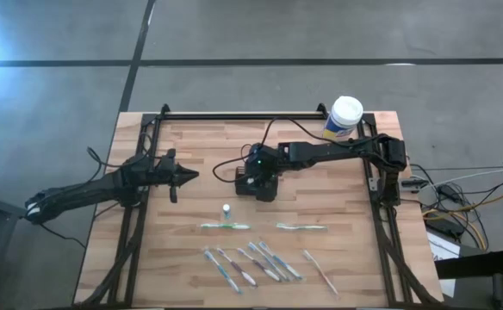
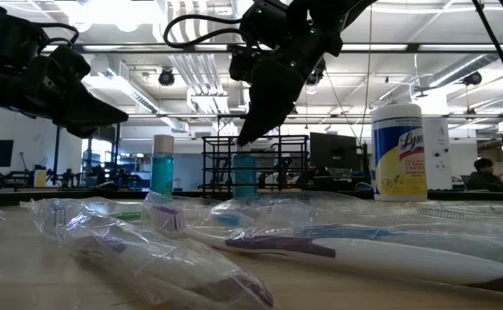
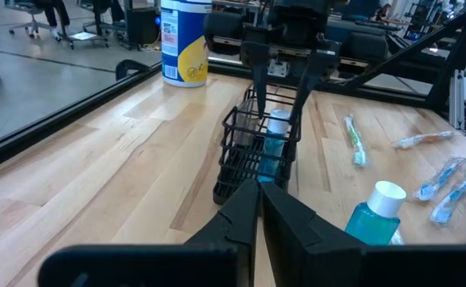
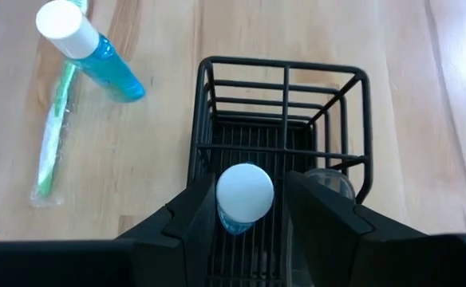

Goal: Pick & Place toothbrushing station
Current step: Put the mouthwash into the wire organizer

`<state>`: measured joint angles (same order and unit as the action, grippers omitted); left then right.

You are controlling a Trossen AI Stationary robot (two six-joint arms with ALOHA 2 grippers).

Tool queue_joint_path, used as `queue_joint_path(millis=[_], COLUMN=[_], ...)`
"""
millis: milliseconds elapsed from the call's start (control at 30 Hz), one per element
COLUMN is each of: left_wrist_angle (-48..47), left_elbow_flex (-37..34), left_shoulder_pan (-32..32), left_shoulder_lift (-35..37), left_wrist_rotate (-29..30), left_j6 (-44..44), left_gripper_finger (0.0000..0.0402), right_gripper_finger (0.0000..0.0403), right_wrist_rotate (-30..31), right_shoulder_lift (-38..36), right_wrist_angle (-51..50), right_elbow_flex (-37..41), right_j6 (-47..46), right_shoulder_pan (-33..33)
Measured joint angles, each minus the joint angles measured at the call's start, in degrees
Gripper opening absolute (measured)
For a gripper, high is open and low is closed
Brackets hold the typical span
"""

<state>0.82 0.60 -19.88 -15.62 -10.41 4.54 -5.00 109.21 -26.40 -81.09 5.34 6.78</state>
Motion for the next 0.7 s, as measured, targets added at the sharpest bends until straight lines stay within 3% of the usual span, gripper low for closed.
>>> queue_joint_path(millis=[700], left_wrist_angle=[0.0], left_elbow_flex=[0.0], left_shoulder_pan=[0.0], left_shoulder_lift=[0.0], left_wrist_rotate=[0.0], left_j6=[0.0], left_gripper_finger=[0.0026], right_gripper_finger=[0.0155], right_wrist_rotate=[2.5], right_shoulder_lift=[-0.1], right_wrist_angle=[-1.5], right_elbow_flex=[0.0], right_j6=[0.9], right_shoulder_pan=[0.1])
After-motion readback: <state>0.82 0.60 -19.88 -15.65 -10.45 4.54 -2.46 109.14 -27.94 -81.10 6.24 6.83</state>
